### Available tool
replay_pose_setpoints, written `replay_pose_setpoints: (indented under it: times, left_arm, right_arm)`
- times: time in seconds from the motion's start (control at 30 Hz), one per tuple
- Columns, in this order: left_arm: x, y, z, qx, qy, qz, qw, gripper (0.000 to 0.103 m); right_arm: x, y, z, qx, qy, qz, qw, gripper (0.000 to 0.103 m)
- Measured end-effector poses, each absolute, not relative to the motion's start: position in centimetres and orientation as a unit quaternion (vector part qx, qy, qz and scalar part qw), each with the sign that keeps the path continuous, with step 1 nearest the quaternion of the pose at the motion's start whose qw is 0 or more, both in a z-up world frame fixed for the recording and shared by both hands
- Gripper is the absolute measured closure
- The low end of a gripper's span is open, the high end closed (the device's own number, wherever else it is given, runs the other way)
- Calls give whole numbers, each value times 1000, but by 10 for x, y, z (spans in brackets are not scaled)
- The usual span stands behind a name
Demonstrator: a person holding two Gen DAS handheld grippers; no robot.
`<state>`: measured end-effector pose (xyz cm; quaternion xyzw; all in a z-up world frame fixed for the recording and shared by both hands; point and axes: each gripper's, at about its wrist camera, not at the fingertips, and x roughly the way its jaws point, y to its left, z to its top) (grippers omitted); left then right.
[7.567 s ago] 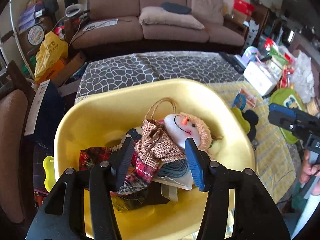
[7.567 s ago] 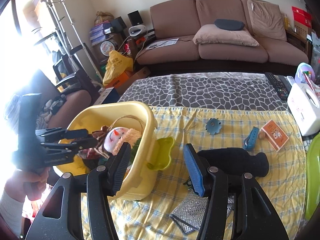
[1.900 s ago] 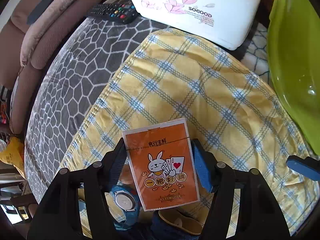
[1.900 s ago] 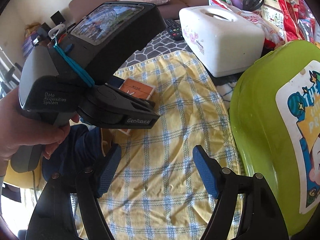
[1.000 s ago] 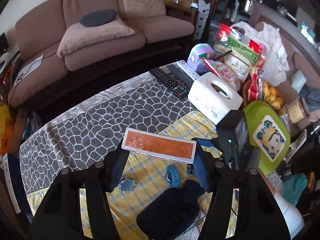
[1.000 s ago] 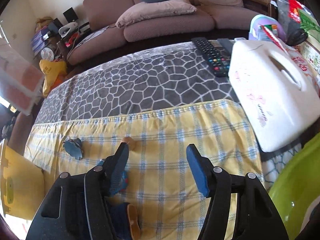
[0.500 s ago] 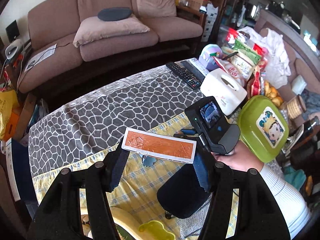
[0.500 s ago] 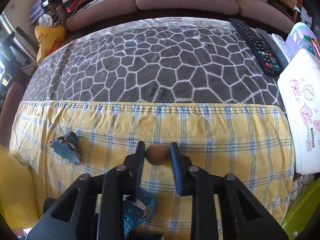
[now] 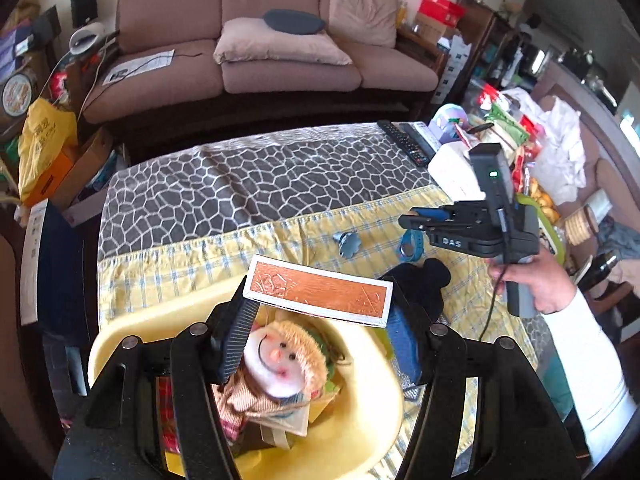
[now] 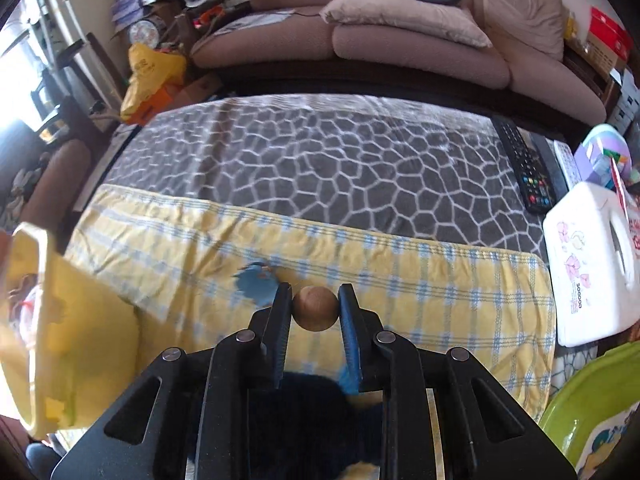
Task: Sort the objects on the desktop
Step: 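Carry the orange card box with the left gripper over the yellow tub, then open the left gripper to drop the orange card box into the tub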
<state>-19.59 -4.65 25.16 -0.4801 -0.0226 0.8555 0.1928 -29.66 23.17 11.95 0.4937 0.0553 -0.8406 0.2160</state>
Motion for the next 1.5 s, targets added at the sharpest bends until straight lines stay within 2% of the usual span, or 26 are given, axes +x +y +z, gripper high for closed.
replay_pose_setpoints:
  times: [0.27,0.53,0.73,0.93,1.2,1.5]
  left_arm:
    - [-148,-112,190,-503,-163,830,176,45]
    - [-109,-143,164,-497,-257,807,191,45]
    - [-107,-151,153,-506,-246,805,188,45]
    - [-134,-159,176,-494,-223,820,186,46]
    - [-174,-203,209,-456,-244,843,151,47]
    - [-195,-215,151,-507,-270,808,132,47]
  right_arm:
    - [-206,138,193,459,82,-819,333,80]
    - [-145,77,199,462,107,-794,381,80]
    - [-125,56,186,477,109,-782,386,80]
    - [-123,40,186,477,109,-784,382,80]
    - [-133,29,191,471,103,-788,383,80]
    - [-116,0,164,493,141,-751,416,80]
